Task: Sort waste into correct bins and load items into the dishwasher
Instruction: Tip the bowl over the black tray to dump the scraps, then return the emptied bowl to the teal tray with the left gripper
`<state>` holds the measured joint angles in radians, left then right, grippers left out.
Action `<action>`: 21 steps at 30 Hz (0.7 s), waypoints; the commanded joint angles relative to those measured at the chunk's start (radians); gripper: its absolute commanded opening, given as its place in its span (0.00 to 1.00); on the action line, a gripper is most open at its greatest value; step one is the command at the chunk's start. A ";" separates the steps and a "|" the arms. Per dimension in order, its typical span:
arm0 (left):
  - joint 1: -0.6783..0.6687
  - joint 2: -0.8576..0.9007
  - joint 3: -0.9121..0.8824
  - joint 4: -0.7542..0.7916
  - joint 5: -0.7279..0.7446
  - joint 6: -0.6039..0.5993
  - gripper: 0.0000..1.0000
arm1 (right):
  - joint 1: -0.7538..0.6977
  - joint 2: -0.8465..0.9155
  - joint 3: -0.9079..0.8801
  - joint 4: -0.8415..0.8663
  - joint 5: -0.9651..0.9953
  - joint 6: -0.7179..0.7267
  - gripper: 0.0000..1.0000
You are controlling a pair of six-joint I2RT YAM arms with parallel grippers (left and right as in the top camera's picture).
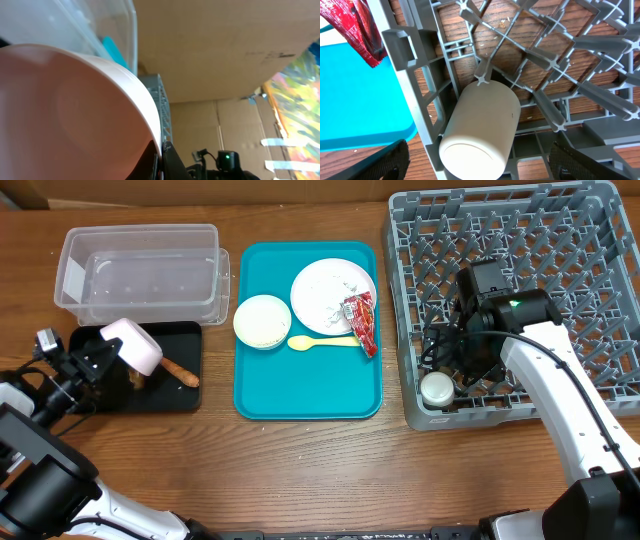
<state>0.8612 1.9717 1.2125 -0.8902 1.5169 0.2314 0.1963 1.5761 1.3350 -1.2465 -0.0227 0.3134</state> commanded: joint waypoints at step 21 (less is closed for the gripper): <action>-1.057 -0.386 0.209 -0.113 -1.147 -0.102 0.04 | -0.001 -0.002 0.016 0.014 -0.006 -0.006 0.91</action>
<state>-0.0425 1.5635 1.4296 -0.9993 0.8387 0.1570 0.1963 1.5761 1.3350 -1.2385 -0.0227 0.3134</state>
